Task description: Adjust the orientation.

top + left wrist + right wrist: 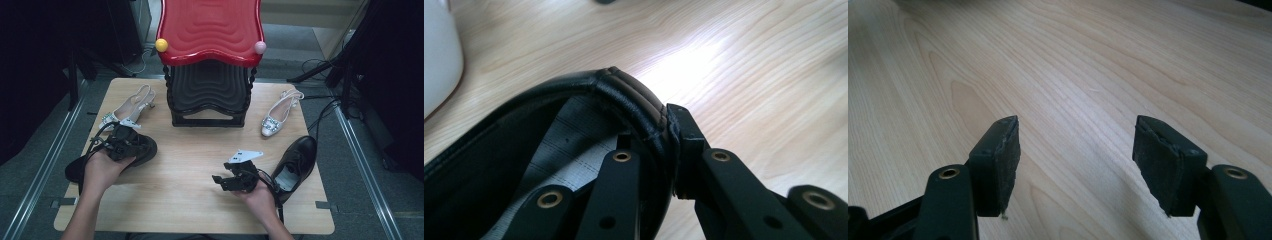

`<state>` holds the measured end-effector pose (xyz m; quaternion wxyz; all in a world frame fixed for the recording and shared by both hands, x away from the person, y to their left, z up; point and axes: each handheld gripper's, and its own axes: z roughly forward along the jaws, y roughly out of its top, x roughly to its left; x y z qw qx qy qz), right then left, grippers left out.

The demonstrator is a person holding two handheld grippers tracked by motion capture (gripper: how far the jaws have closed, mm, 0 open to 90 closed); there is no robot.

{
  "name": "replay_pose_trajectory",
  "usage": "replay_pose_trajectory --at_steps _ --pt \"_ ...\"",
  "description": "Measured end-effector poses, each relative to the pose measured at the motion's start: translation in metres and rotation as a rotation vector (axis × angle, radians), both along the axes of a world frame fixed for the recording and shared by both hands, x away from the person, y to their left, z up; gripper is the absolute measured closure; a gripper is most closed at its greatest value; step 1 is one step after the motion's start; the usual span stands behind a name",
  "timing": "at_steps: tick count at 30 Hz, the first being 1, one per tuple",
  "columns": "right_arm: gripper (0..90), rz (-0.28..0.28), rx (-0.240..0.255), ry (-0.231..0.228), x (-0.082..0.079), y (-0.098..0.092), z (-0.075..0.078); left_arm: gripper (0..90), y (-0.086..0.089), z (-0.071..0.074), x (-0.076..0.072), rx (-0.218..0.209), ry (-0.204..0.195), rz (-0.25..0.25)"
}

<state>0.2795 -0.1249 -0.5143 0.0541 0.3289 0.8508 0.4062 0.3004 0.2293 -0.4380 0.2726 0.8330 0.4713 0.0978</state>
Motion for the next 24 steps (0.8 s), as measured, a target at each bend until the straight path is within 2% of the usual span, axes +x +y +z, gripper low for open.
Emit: replay_pose_trajectory --at_steps 4,10,11,14,15,16,17,18,19,20,23,24 --pt "36.7 0.000 0.015 0.010 0.000 0.000 0.000 83.3 -0.018 0.005 -0.004 0.030 -0.014 -0.032" --pt "36.7 -0.009 0.027 -0.002 -0.004 -0.004 0.005 83.3 -0.045 0.010 -0.006 0.028 -0.004 -0.081" --pt "36.6 -0.013 0.030 -0.002 -0.004 -0.004 0.005 83.3 -0.045 0.010 -0.006 0.028 -0.004 -0.081" --pt "36.6 -0.017 0.031 0.001 -0.007 -0.007 0.006 83.1 -0.062 0.011 -0.001 0.033 0.014 -0.120" --pt "36.6 -0.019 0.034 -0.002 -0.007 -0.008 0.006 83.1 -0.062 0.011 -0.001 0.033 0.014 -0.120" --pt "36.6 -0.023 0.032 -0.001 -0.008 -0.009 0.006 83.2 -0.072 0.011 0.002 0.038 0.020 -0.134" --pt "36.6 -0.023 0.032 -0.001 -0.008 -0.009 0.006 83.2 -0.072 0.011 0.002 0.038 0.020 -0.134" --pt "36.6 -0.028 0.036 0.002 -0.009 -0.011 0.007 83.3 -0.085 0.013 0.004 0.048 0.023 -0.155" --pt "36.6 -0.032 0.038 0.007 -0.010 -0.012 0.007 83.3 -0.092 0.014 0.005 0.051 0.024 -0.165" --pt "36.5 -0.031 0.037 0.006 -0.011 -0.013 0.007 83.3 -0.092 0.014 0.005 0.051 0.024 -0.165" --pt "36.4 -0.038 0.037 0.006 -0.012 -0.014 0.006 83.2 -0.113 0.016 0.010 0.040 0.033 -0.204" --pt "36.4 -0.038 0.037 0.006 -0.012 -0.014 0.006 83.2 -0.113 0.016 0.010 0.040 0.033 -0.204"
